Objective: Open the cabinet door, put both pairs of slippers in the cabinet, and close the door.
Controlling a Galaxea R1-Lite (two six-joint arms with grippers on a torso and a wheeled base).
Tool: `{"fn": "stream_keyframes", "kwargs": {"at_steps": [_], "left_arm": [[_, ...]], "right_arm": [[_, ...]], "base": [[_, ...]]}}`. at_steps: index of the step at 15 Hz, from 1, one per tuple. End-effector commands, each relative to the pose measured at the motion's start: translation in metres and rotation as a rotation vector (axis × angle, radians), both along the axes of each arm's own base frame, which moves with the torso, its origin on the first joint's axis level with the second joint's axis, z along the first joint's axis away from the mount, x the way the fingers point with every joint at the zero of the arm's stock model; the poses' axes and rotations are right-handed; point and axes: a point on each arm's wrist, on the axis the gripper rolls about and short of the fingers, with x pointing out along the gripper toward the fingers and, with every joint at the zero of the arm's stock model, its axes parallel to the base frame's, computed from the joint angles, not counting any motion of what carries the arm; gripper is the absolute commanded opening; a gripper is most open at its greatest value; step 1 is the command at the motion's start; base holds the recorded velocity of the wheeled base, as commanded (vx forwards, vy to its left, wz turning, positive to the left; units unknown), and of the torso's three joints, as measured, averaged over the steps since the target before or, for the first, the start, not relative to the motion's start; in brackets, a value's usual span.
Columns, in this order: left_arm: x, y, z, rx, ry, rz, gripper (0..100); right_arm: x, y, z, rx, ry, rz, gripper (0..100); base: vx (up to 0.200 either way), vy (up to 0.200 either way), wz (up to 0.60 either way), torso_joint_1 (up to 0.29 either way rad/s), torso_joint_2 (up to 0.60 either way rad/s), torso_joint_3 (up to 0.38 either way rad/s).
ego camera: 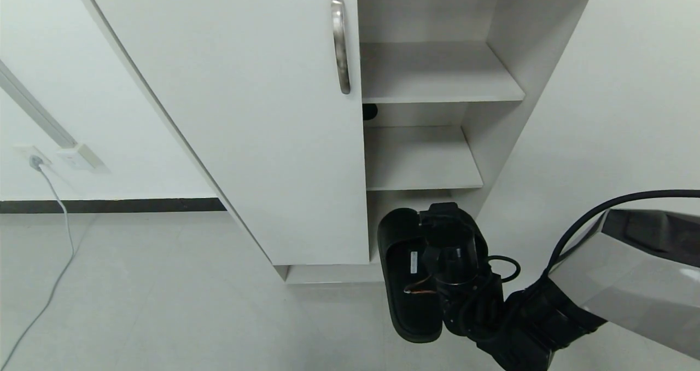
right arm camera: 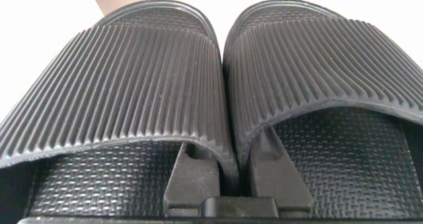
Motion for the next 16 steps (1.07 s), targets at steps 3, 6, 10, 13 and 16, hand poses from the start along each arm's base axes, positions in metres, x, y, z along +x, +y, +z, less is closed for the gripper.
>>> {"fn": "stream_keyframes", "kwargs": {"at_steps": [3,6,10,13,16], "left_arm": [[0.000,0.000,0.000,-0.001,0.001,0.001,0],[0.000,0.000,0.000,-0.011,0.000,0.002,0],[0.000,0.000,0.000,-0.012,-0.001,0.002,0],[0.000,0.000,0.000,-0.012,-0.001,0.001,0],[0.000,0.000,0.000,-0.012,-0.001,0.001,0]], "right_arm": [[0.012,-0.012,0.012,0.022,-0.092,-0.033,0],[0.005,-0.018,0.018,-0.030,-0.232,-0.012,0],[0.006,-0.018,0.015,-0.039,-0.259,-0.006,0],[0.008,-0.020,0.015,-0.036,-0.262,-0.011,0],[0.008,-0.020,0.016,-0.032,-0.265,-0.013,0]], "base": [[0.000,0.000,0.00,0.007,0.00,-0.186],[0.000,0.000,0.00,0.000,0.00,-0.044],[0.000,0.000,0.00,0.000,0.00,0.000],[0.000,0.000,0.00,0.000,0.00,0.000],[0.000,0.000,0.00,0.000,0.00,0.000]]}}
